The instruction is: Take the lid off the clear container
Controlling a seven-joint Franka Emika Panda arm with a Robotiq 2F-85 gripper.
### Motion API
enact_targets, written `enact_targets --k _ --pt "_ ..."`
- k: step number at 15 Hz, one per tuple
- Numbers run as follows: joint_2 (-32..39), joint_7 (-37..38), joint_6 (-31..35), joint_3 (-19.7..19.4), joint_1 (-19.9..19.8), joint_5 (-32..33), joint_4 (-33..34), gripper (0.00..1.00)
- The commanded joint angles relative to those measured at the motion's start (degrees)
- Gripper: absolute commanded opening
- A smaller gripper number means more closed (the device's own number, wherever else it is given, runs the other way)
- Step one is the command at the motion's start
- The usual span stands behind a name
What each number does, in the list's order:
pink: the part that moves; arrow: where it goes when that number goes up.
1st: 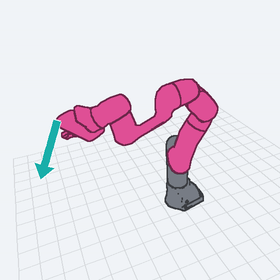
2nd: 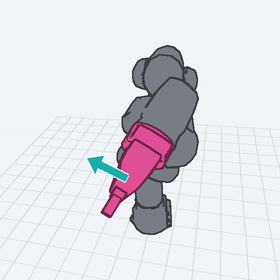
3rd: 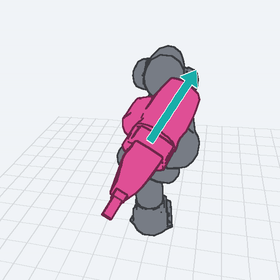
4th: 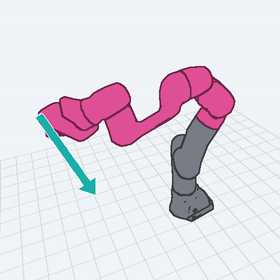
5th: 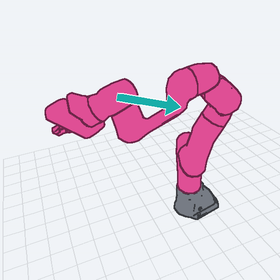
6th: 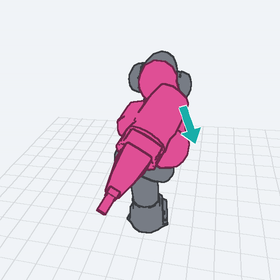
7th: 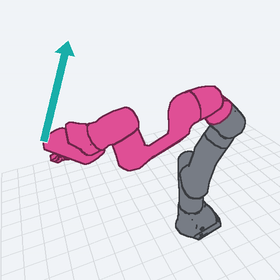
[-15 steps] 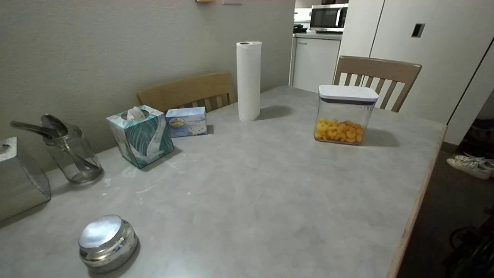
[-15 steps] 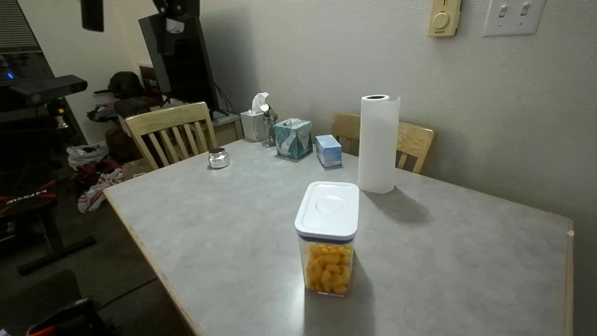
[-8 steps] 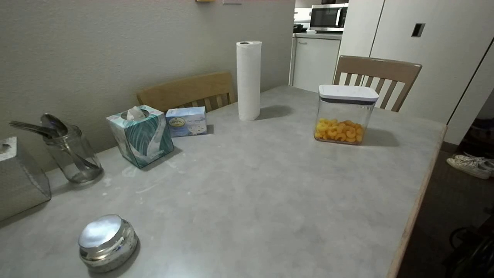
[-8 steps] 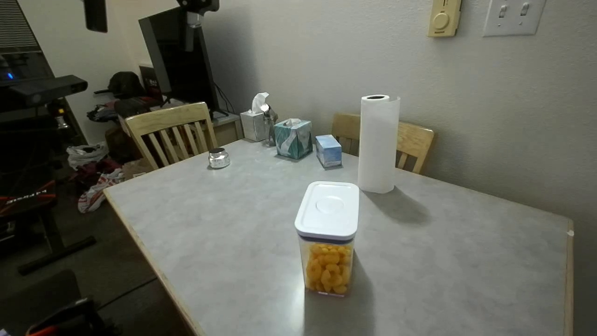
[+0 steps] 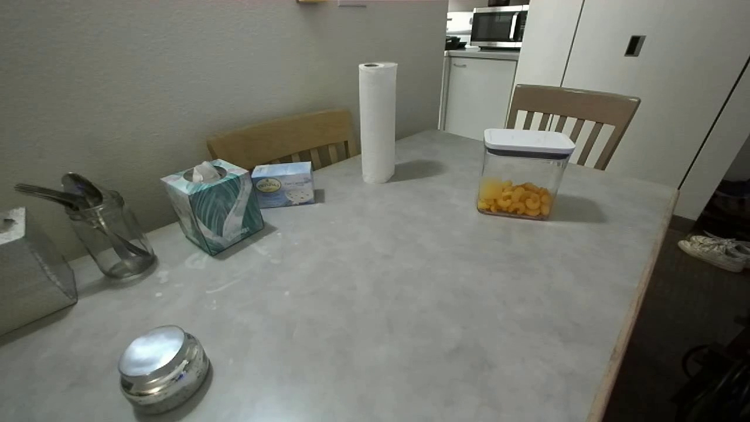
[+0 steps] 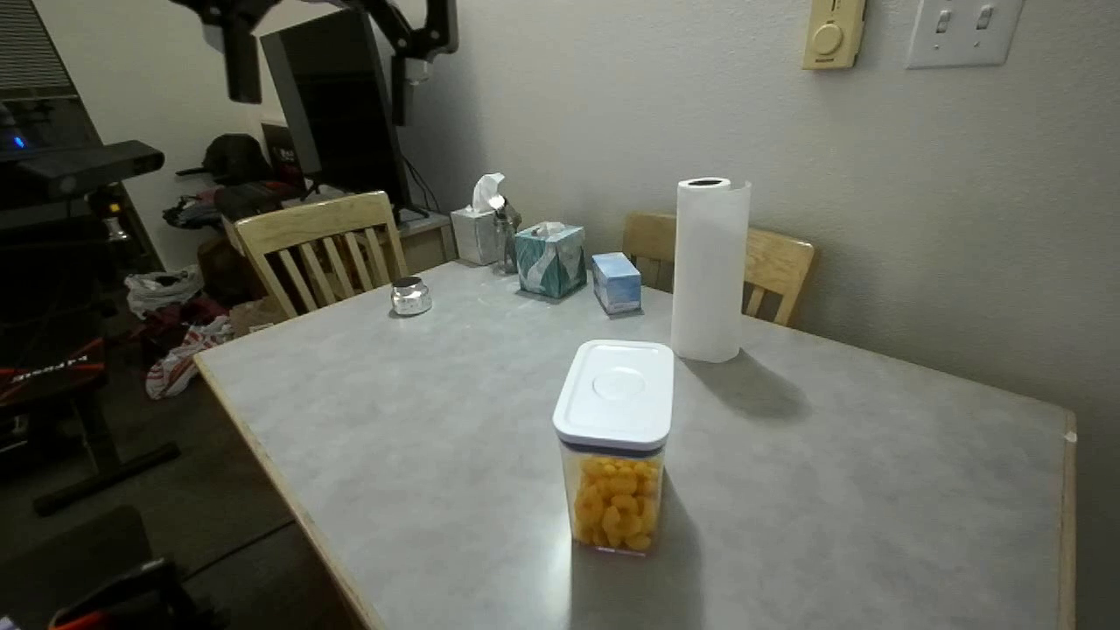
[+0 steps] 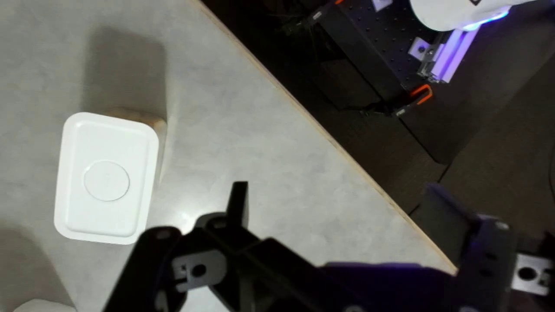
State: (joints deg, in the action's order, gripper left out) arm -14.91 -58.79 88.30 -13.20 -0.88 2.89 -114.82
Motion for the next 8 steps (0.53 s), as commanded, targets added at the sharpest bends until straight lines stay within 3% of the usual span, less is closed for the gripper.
enact_targets --k 1,8 --pt "4.16 -3.64 6.79 0.58 -1.57 4.12 -0.13 1.00" --pt "10.76 -0.61 20.08 0.46 -3.91 3.10 0.64 1.00"
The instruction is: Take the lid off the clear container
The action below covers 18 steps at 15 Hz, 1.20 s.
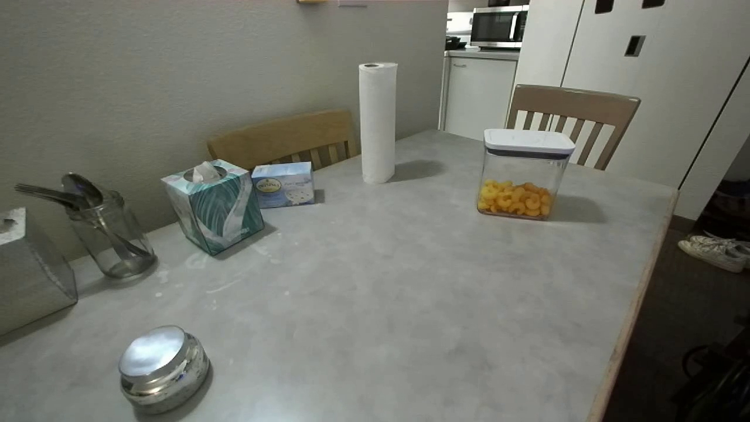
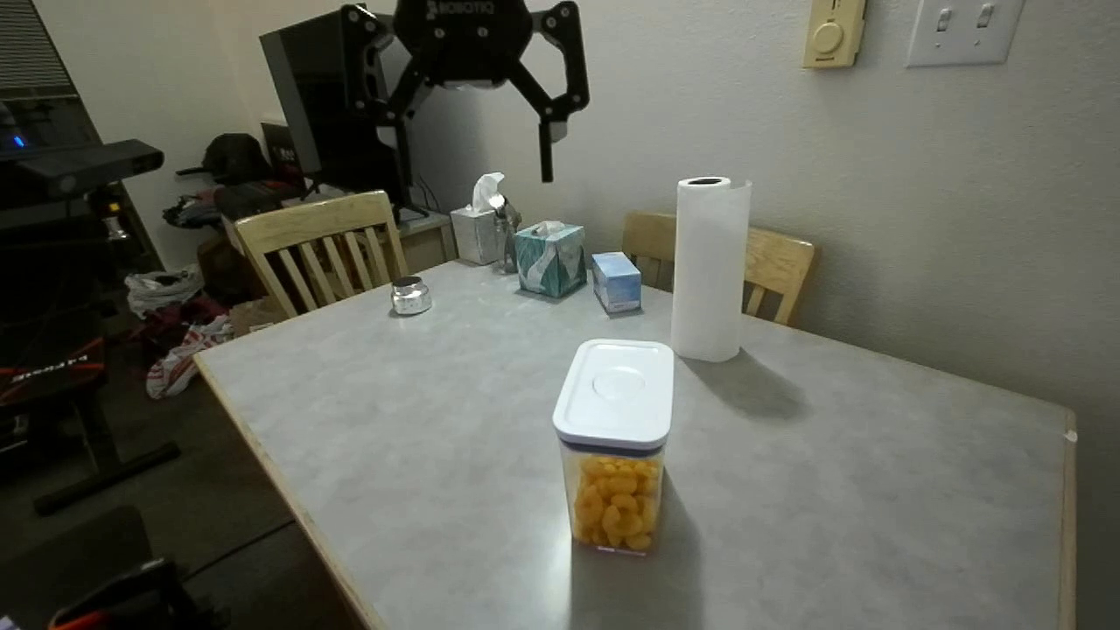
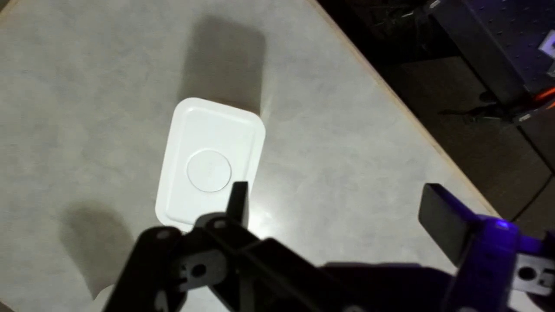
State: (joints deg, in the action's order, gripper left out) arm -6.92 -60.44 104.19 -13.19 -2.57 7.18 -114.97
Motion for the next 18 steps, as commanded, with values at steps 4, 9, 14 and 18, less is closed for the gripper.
enact_targets --k 4,9,14,18 --pt "6.42 7.23 9.77 0.17 -4.55 -3.18 1.08 1.00" --pt "7.14 9.72 9.75 0.98 -6.25 -4.14 0.46 1.00" --pt "7.71 9.60 10.31 0.92 -6.60 -4.62 0.54 1.00" --pt "10.51 9.82 13.06 1.20 -6.55 -3.69 1.37 1.00"
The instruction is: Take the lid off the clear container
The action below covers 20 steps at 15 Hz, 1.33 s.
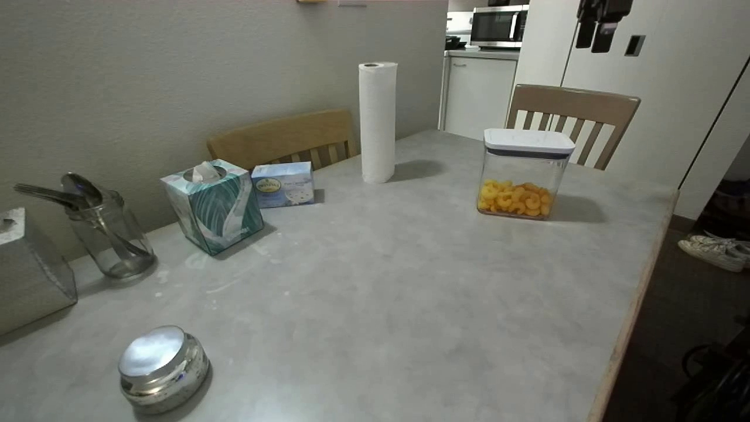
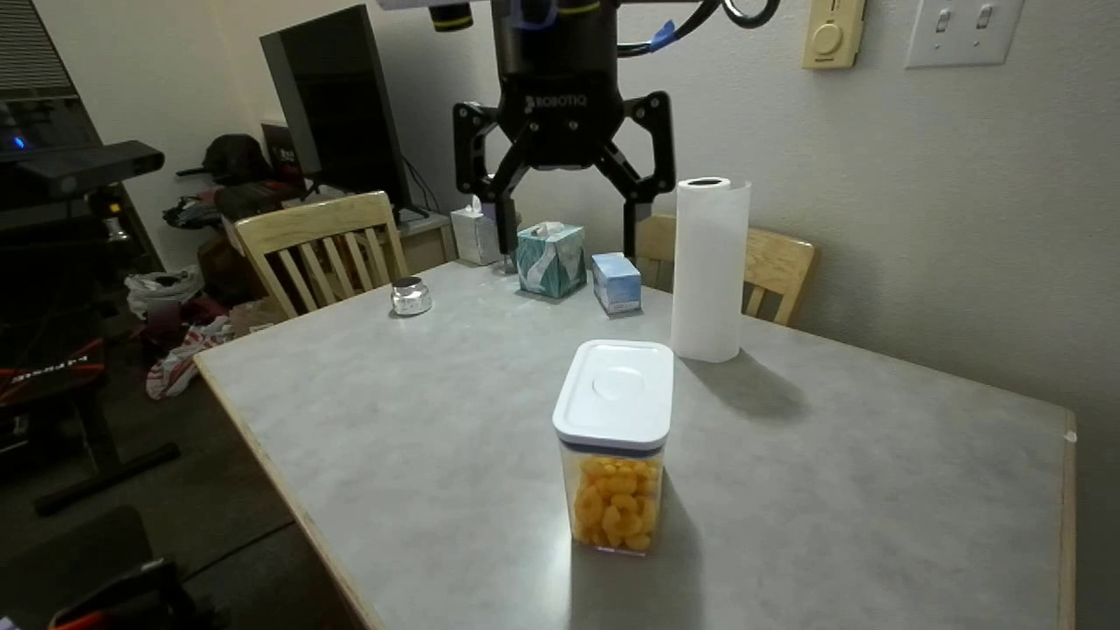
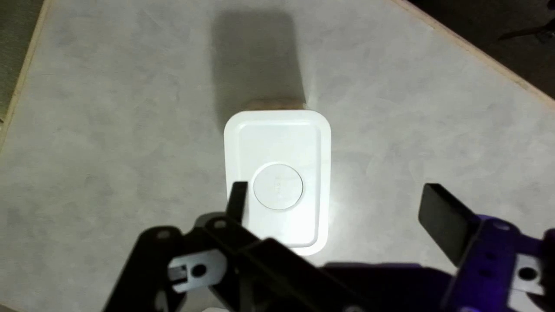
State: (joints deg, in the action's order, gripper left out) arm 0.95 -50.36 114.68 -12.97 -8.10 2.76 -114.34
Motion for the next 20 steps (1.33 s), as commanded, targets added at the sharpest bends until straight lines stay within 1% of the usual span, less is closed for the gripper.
enact_targets --k 1,2,3,4,6,11,12,13,15,16,17,20 --pt "3.85 -0.39 3.26 1.13 -0.97 1.09 1.33 1.00" --pt "5.07 -0.47 4.31 1.38 -0.90 1.75 1.86 1.00" --pt "6.28 -0.66 5.25 1.66 -0.90 2.16 2.39 0.97" --pt "7.53 -0.63 6.21 1.98 -0.90 2.88 2.95 0.77" --pt "9.88 -1.00 7.39 2.73 -1.03 3.23 4.50 0.69" --pt "14.20 -1.38 8.47 4.53 -1.47 2.91 8.11 0.32" --pt "14.71 -1.20 8.44 4.71 -1.55 2.93 8.43 0.28" --pt "15.06 -0.89 8.36 4.84 -1.71 2.57 8.44 0.19" --pt "15.58 -0.18 8.44 4.88 -1.92 2.43 7.91 0.05" --pt "15.87 -0.06 8.33 4.86 -2.11 2.22 7.64 0.01" --pt "16.23 0.03 8.32 4.84 -2.35 2.05 7.22 0.00" --pt "17.36 0.35 8.30 4.94 -3.03 1.72 6.68 0.00"
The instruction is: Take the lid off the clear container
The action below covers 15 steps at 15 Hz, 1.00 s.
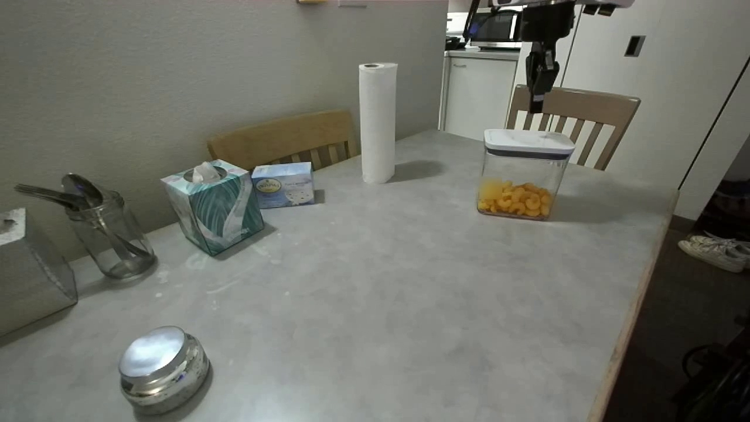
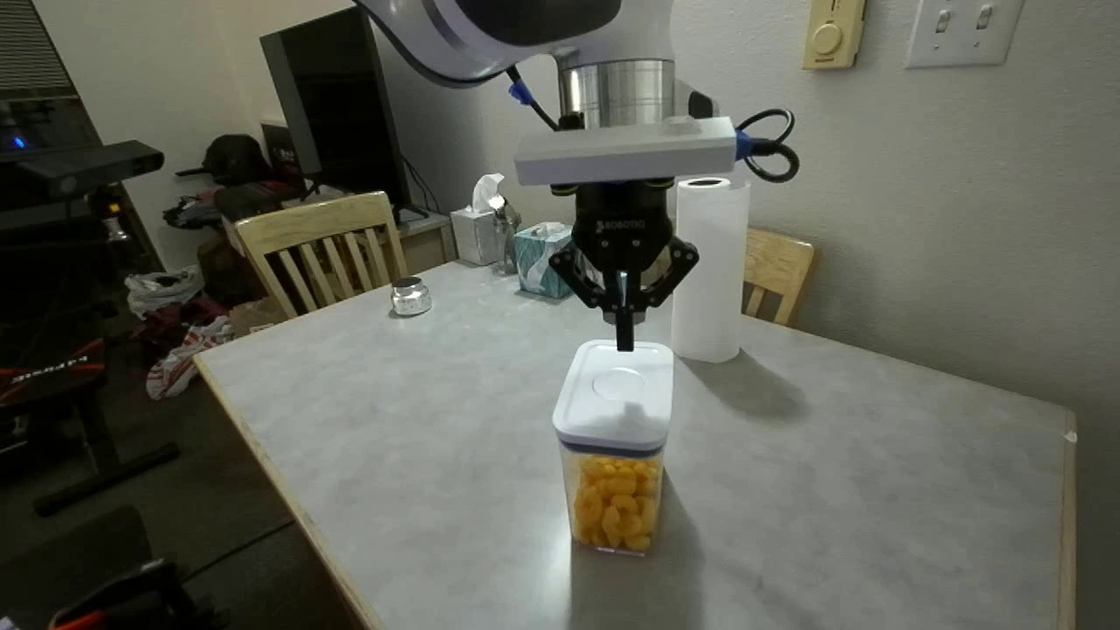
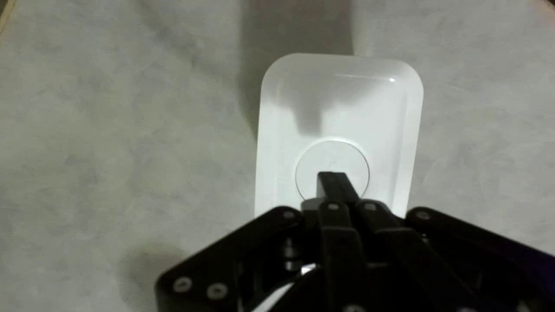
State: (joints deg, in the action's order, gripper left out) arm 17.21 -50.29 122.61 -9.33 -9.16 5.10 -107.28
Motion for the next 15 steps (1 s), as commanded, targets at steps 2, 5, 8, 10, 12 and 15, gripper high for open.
enact_targets --k 2,5,8,10,12,15 --pt "2.03 0.16 0.90 1.66 -2.42 -1.40 -0.49 0.00" --pt "3.03 -0.30 1.17 2.43 -2.52 -2.32 -0.26 0.00" --pt "3.64 -0.45 1.74 3.21 -2.40 -2.44 -0.30 0.00" --pt "3.85 -0.77 2.58 3.47 -2.37 -1.77 -0.47 0.00" --pt "3.82 -1.03 3.39 3.57 -2.40 -1.25 -0.29 0.00" --pt "3.70 -1.32 4.60 3.60 -2.54 -1.25 -0.08 0.00"
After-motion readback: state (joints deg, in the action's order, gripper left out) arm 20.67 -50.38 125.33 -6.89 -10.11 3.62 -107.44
